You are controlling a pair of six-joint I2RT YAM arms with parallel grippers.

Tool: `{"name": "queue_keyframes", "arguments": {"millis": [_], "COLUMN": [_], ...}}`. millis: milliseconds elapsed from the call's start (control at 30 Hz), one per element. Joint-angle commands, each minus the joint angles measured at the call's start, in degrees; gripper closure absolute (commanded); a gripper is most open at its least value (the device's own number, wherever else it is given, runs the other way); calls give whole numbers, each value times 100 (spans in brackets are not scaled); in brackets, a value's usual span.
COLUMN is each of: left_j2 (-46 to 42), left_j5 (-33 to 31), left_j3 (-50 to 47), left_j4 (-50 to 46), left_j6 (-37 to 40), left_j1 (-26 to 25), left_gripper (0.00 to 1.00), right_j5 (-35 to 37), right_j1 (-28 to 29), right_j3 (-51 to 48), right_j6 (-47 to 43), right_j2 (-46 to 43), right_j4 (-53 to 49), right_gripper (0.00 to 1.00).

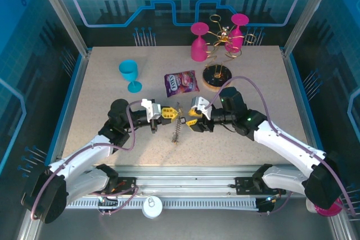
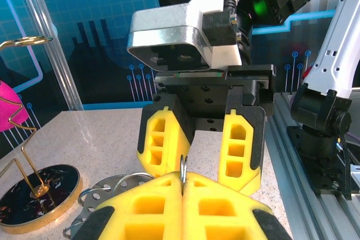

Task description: Put the keys on the keyring

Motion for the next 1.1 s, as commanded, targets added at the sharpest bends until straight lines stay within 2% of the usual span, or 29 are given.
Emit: {"name": "queue_keyframes", "arguments": {"millis": [0, 167, 400, 500, 767, 867, 1067], "left_j2": [28, 58, 40, 41, 56, 41, -12], "left_j5": [132, 158, 166, 166, 125, 37, -303], "left_j3": [-29, -29, -34, -33, -51, -61, -16], "left_j4": [492, 539, 531, 539, 546, 468, -9], "left_j6": [-137, -179, -201, -199, -191, -127, 162], "left_j1": [51, 50, 58, 62, 86, 100, 112], "left_gripper": [100, 100, 100, 100, 100, 100, 100], "right_j5": [-181, -430, -428, -501, -322, -45, 786], "right_j1": [-51, 32, 157, 170, 161, 152, 144], "right_j3": [-124, -117, -73, -70, -130, -82, 207], "right_j6": [149, 304, 331, 386, 358, 196, -201], "right_j2": [-6, 224, 515, 572, 470, 362, 95], "right_j4": [362, 725, 1059, 1158, 1145, 796, -137], "right_gripper": [58, 58, 61, 66, 94, 99, 100]}}
